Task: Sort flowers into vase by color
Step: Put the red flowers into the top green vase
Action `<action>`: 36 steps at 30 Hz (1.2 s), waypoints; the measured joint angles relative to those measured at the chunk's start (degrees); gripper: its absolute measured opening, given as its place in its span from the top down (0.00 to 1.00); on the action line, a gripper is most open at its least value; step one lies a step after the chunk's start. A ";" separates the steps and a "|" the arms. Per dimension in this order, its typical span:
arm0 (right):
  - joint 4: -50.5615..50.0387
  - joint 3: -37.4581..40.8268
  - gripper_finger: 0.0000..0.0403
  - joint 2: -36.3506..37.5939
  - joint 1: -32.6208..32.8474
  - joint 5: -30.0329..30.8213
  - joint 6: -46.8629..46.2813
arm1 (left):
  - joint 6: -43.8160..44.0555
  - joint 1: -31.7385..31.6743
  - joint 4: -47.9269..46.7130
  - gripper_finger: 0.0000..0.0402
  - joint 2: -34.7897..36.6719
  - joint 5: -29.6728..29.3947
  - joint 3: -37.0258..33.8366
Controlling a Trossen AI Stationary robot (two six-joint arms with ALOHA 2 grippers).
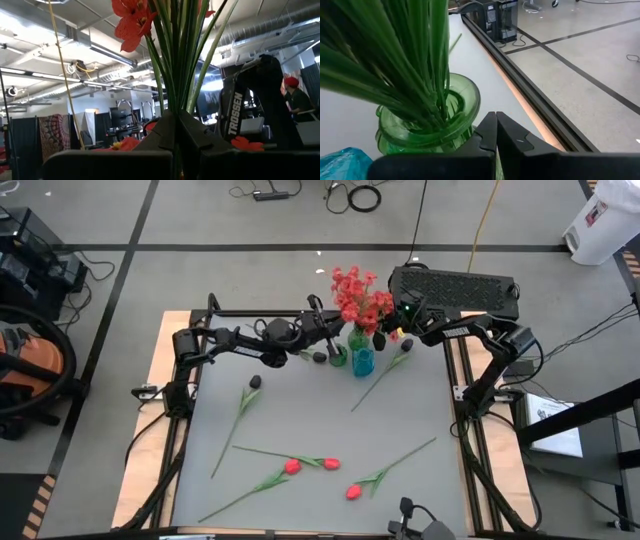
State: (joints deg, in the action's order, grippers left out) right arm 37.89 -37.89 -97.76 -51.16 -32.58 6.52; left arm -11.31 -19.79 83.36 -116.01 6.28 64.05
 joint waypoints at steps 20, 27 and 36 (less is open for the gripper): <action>0.00 0.00 1.00 0.00 0.33 -0.31 -0.07 | -1.16 0.00 5.13 0.98 -3.82 0.17 0.02; 0.00 0.02 1.00 0.00 0.95 -0.26 -0.08 | -1.31 0.00 2.88 0.98 -3.82 0.17 0.02; 0.03 0.02 1.00 0.00 1.03 -0.26 -0.02 | -1.21 -0.11 0.75 0.98 -3.82 -0.28 0.02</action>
State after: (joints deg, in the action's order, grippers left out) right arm 37.92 -37.87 -97.76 -50.13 -32.84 6.50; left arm -12.52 -19.90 84.11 -119.83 6.00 64.07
